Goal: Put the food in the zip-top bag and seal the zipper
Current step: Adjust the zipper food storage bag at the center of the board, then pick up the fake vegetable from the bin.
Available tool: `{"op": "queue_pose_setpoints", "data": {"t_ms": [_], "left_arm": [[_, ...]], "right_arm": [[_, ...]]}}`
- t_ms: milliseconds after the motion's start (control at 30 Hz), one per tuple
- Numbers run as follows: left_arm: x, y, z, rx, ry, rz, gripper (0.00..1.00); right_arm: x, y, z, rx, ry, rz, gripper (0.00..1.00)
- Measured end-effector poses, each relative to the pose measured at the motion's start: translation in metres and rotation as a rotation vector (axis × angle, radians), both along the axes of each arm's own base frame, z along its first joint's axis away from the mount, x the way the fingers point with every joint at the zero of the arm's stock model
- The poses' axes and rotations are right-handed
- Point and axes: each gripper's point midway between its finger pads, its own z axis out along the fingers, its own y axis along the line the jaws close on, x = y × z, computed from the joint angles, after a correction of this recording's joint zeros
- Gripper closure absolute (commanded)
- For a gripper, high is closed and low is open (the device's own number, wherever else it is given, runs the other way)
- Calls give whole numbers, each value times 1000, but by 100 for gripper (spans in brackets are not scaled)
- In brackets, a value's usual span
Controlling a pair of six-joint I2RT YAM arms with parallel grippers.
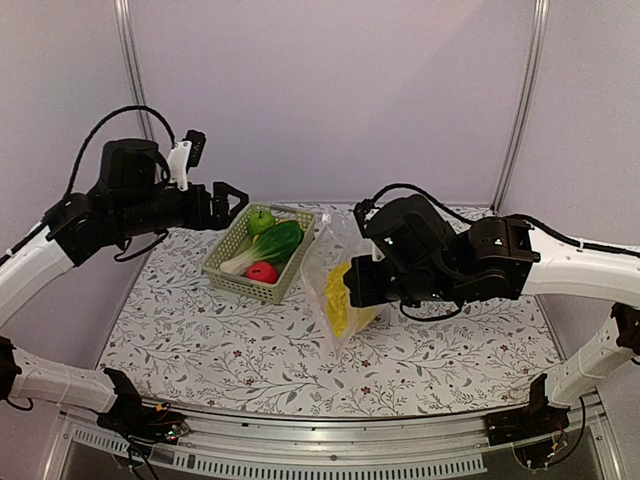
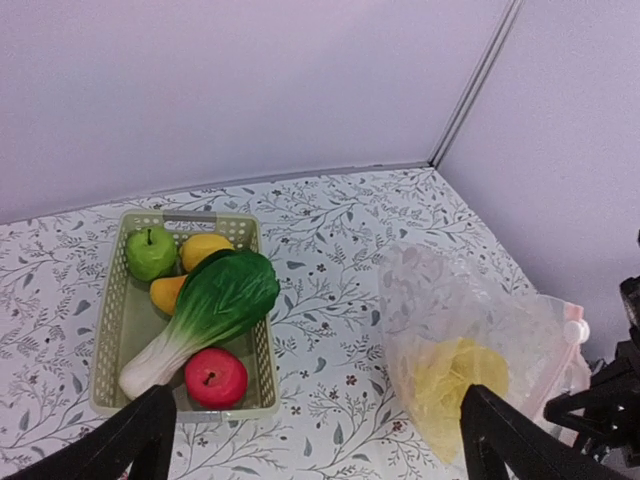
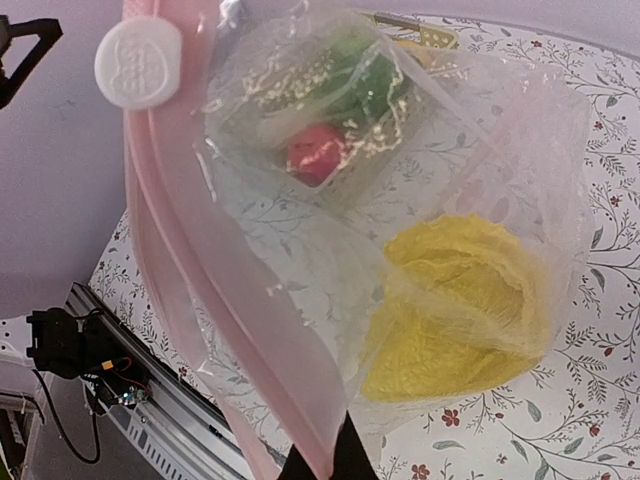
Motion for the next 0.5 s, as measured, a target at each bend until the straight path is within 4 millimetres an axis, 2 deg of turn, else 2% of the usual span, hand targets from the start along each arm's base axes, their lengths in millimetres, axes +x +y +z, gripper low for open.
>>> {"op": "queue_pose_setpoints", "data": {"t_ms": [100,200,300,367,500], "left_arm": [[33,-13,-28,125,31,-3,0],[72,-25,-77,265,106,-33,0],[108,-26,-113,364,160,-48,0],[131,-29,-125,415,170,-66,1],[169,-42,-133,478,151,-110,3]], "right_arm": [[0,0,0,0,-1,1,100],[0,0,0,-2,-4,4,100],[0,1,1,-3,-10,9,100],[0,1,2,-1,-12,11,100],[1,3,3,8,-15,13,100]]}}
